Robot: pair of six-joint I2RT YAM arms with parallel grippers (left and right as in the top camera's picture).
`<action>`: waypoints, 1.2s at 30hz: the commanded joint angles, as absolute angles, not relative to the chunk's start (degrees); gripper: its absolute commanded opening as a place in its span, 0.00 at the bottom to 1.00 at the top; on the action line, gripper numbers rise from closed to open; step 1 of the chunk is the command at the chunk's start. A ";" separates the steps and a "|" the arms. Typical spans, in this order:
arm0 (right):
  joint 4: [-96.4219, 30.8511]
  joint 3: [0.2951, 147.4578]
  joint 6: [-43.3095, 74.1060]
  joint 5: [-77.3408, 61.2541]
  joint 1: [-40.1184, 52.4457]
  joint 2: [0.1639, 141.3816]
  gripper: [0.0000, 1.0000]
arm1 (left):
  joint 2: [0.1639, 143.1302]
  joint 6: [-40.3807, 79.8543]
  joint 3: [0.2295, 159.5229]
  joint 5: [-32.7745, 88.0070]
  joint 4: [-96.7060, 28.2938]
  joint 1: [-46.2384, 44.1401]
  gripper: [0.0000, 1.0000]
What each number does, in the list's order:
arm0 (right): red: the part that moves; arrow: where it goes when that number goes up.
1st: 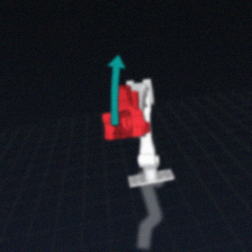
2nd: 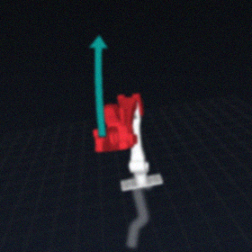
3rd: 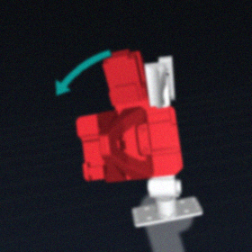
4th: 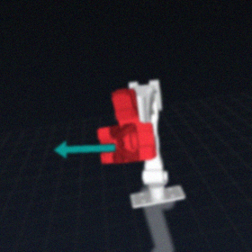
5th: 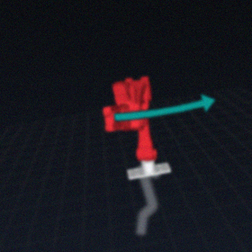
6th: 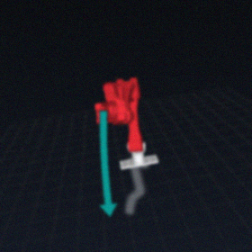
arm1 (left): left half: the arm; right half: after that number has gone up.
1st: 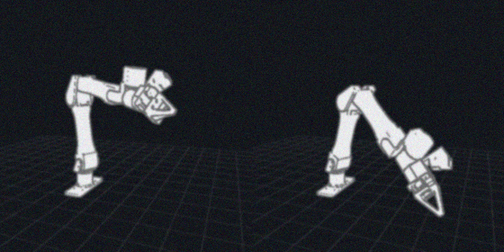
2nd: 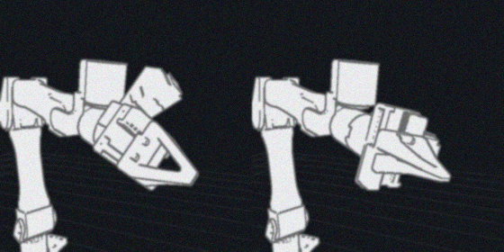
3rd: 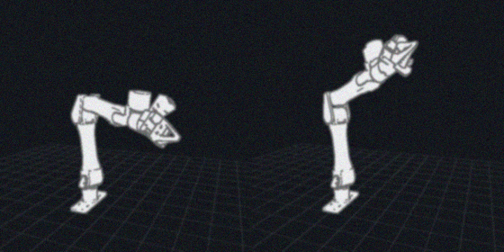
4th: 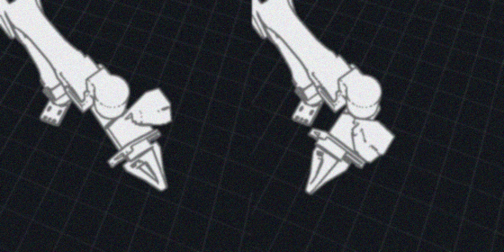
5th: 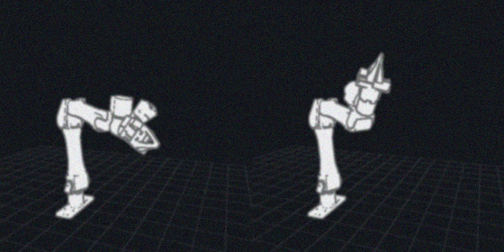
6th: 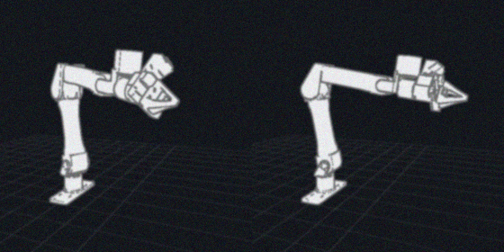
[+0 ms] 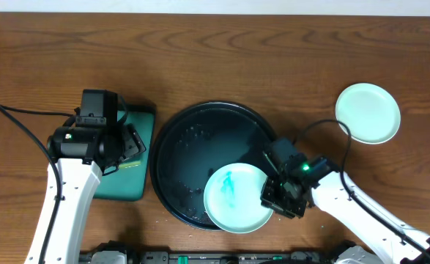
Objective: Clean dirty plates on tray and stack at the side
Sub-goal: 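Move the right gripper to the lower green plate's rim and grip, then drag the green plate toward the tray center with the right gripper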
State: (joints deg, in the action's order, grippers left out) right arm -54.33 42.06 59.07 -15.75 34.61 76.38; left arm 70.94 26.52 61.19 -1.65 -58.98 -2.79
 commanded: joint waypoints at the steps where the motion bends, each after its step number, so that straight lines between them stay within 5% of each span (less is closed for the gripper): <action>1: -53.49 40.58 63.44 -15.90 36.16 76.07 0.36 | 70.74 25.52 60.80 -1.93 -59.31 -2.96 0.81; 12: -47.86 37.74 67.55 -14.24 37.74 76.16 0.42 | 70.74 25.52 60.80 -1.93 -59.33 -2.96 0.81; 17: -47.31 36.51 67.68 -13.50 37.91 76.16 0.36 | 70.74 25.52 60.80 -1.93 -59.29 -2.96 0.81; 21: -46.85 36.51 67.70 -11.46 37.93 76.16 0.20 | 70.74 25.52 60.80 -1.93 -59.29 -2.96 0.81; 27: -45.41 36.51 67.70 -10.24 37.93 76.16 0.17 | 70.74 25.52 60.80 -1.93 -59.31 -2.96 0.81; 31: -44.95 36.51 67.72 -9.61 37.93 76.16 0.01 | 70.74 25.52 60.80 -1.93 -59.31 -2.96 0.81; 36: -44.62 36.51 67.70 -9.23 37.93 76.16 0.01 | 70.74 25.52 60.80 -1.93 -59.33 -2.96 0.81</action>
State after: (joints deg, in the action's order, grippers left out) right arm -44.88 36.77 67.13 -11.53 37.08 76.34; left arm 70.94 26.52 61.19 -1.65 -58.98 -2.79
